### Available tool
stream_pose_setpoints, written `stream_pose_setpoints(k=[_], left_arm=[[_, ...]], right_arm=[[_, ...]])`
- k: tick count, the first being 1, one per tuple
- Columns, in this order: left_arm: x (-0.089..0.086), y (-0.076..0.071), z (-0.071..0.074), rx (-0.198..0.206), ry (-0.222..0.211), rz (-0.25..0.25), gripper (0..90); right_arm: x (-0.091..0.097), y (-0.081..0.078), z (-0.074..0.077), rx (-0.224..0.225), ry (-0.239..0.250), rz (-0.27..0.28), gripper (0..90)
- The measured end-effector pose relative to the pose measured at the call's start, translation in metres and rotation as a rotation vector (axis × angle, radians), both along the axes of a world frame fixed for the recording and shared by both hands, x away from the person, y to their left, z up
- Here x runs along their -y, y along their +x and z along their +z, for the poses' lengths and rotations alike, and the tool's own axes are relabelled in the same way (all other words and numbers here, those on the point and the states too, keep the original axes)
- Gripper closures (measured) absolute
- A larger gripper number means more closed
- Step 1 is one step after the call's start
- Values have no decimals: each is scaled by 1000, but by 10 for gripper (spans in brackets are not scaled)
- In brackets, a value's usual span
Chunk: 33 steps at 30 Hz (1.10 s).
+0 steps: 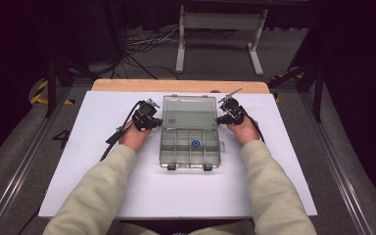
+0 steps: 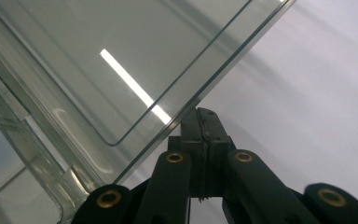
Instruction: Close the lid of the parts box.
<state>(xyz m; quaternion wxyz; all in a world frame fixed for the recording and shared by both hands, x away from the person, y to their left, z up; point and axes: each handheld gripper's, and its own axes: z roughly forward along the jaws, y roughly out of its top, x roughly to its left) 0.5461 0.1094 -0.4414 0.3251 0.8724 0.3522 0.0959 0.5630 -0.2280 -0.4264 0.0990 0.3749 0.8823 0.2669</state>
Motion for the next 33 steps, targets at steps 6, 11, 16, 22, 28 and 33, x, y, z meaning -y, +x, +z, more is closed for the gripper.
stream_pose_setpoints(k=[6,11,16,22,28,33], left_arm=[[-1,-1,5,19,-8,8,897],[-1,-2,9,36,-6,11,897],[-1,-3,13,51,-12,18,897],[-1,-6,18,67,-18,21,897],[-1,-9,23,83,-28,20,897],[-2,-13,27,94,-40,13,897]], right_arm=[[2,-2,8,64,21,-8,900],[2,-4,14,96,40,-16,900],[2,-5,18,110,41,-16,900],[3,-7,23,131,57,-18,900],[4,-10,30,157,69,-25,900],[5,-13,37,177,84,-18,900]])
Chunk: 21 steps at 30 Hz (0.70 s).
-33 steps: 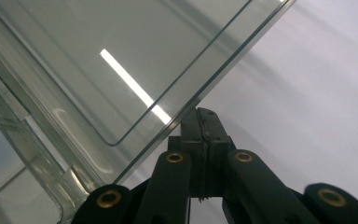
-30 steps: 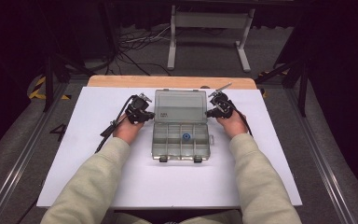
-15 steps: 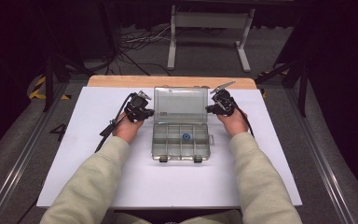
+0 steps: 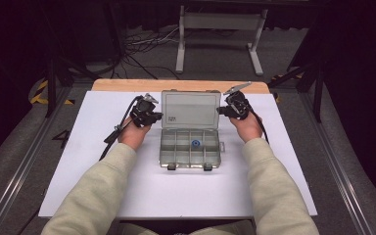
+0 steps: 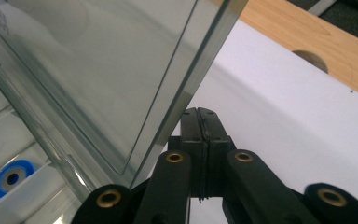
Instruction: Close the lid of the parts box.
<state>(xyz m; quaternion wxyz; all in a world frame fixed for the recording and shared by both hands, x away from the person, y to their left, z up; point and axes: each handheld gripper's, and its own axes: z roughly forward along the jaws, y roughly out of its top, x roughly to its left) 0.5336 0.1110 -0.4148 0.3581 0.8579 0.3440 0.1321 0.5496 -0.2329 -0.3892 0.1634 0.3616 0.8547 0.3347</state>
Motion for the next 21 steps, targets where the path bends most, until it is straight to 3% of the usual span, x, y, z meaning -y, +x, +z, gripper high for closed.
stream_pose_setpoints(k=[21], left_arm=[[-9,-21,16,41,-73,-48,896]], right_arm=[[-1,-25,26,67,26,64,900]])
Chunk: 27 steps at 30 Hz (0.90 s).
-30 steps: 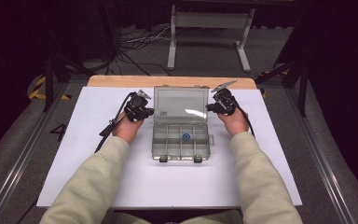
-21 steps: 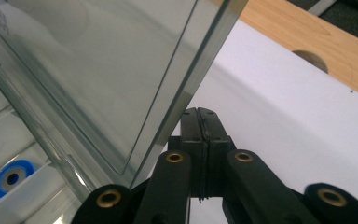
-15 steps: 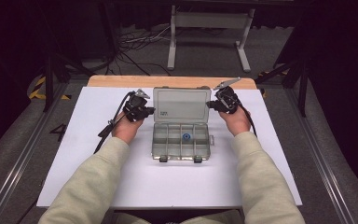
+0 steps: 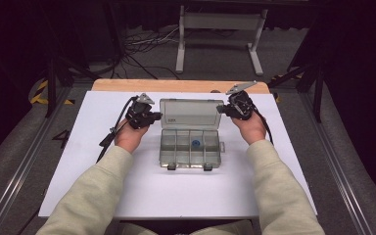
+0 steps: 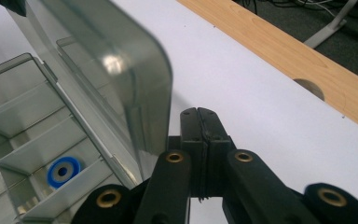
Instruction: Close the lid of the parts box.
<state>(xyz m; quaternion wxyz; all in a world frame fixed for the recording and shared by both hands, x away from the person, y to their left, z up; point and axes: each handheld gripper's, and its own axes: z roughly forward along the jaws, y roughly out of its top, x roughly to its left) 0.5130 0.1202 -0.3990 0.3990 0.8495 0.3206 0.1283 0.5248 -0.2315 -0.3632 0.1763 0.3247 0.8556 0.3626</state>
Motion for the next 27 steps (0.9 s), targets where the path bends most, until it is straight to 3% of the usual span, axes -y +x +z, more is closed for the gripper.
stream_pose_setpoints(k=[19,27], left_arm=[[-8,-20,10,17,-31,-45,896],[-8,-28,14,13,-41,-75,896]], right_arm=[[-1,-26,12,19,11,57,900],[-3,-35,16,19,-10,88,900]])
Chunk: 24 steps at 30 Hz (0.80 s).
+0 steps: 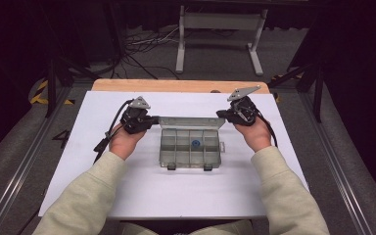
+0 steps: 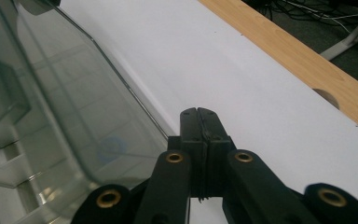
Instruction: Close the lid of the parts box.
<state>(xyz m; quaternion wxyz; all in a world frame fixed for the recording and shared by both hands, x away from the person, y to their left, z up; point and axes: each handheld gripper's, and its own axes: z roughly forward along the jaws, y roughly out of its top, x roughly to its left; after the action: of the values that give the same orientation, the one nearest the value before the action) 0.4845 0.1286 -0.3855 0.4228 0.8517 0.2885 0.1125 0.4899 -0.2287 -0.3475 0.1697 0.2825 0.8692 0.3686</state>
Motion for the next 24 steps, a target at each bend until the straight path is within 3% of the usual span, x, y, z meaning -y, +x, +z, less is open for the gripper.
stream_pose_setpoints(k=[12,24], left_arm=[[2,-13,2,-11,12,-55,896],[1,-23,1,-60,37,-124,895]], right_arm=[[-2,-17,-4,-52,-15,62,900],[-11,-37,-10,-109,-65,136,900]])
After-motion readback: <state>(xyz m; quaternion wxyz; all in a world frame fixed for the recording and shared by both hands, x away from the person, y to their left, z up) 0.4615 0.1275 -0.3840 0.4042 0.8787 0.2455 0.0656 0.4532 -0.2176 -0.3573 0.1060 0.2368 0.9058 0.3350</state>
